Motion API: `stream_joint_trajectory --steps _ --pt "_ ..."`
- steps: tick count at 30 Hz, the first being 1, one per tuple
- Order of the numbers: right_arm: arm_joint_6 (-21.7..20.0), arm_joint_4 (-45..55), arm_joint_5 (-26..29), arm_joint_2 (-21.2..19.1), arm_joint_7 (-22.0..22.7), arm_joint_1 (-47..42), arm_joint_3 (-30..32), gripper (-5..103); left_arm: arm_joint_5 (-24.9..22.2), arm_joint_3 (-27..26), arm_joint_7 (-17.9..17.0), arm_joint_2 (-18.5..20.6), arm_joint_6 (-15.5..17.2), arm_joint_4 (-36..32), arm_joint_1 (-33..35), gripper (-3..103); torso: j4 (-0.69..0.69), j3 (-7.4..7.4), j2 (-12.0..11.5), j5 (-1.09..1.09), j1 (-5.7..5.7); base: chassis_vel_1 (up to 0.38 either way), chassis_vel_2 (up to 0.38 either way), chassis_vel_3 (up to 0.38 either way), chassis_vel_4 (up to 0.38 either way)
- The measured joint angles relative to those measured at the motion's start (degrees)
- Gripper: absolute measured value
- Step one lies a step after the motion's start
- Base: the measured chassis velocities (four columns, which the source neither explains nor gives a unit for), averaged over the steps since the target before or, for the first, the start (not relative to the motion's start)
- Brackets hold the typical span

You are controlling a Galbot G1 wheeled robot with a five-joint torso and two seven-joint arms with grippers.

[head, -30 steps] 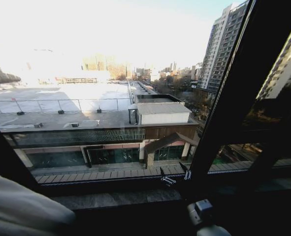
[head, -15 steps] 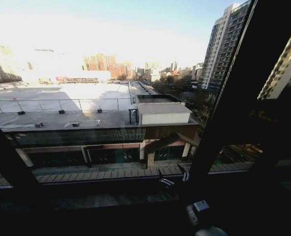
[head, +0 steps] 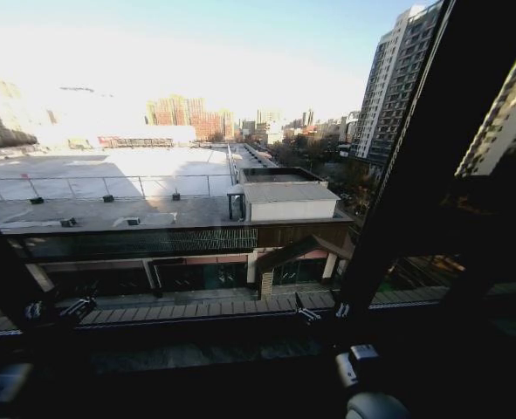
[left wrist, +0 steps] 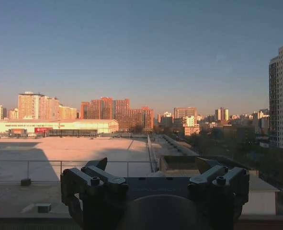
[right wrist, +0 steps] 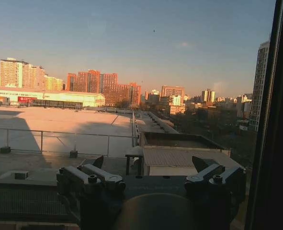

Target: Open the curtains by pulling them apart, changing their state from closed to fully open.

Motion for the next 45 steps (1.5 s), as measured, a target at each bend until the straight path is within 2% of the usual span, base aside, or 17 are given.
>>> stream_joint_trajectory --steps 4,15,36,45 --pt "-0.86 -1.18 0.26 0.39 0.15 2.11 0.18 100 0.01 0.31 0.63 0.23 1.41 -0.56 -0.15 100 0.00 0.00 0.00 -0.01 0.00 -0.028 -0.064 0.026 0.065" --pt "-1.19 -3.35 0.63 0.68 0.30 4.52 1.54 100 0.85 1.37 0.96 1.36 1.67 0.70 -0.63 100 0.00 0.00 0.00 0.00 0.00 -0.107 -0.212 0.106 0.215" --pt "-4.30 -4.77 4.87 -2.80 2.98 5.12 7.64 100 1.77 2.82 1.16 1.01 1.84 0.74 -1.04 100 0.00 0.00 0.00 0.00 0.00 -0.295 -0.372 0.284 0.381" --pt "-4.38 -4.26 5.25 -3.09 3.13 4.05 8.61 100 1.92 2.83 2.92 0.83 1.64 0.73 -0.90 100 0.00 0.00 0.00 -0.01 0.00 -0.300 -0.387 0.303 0.385"
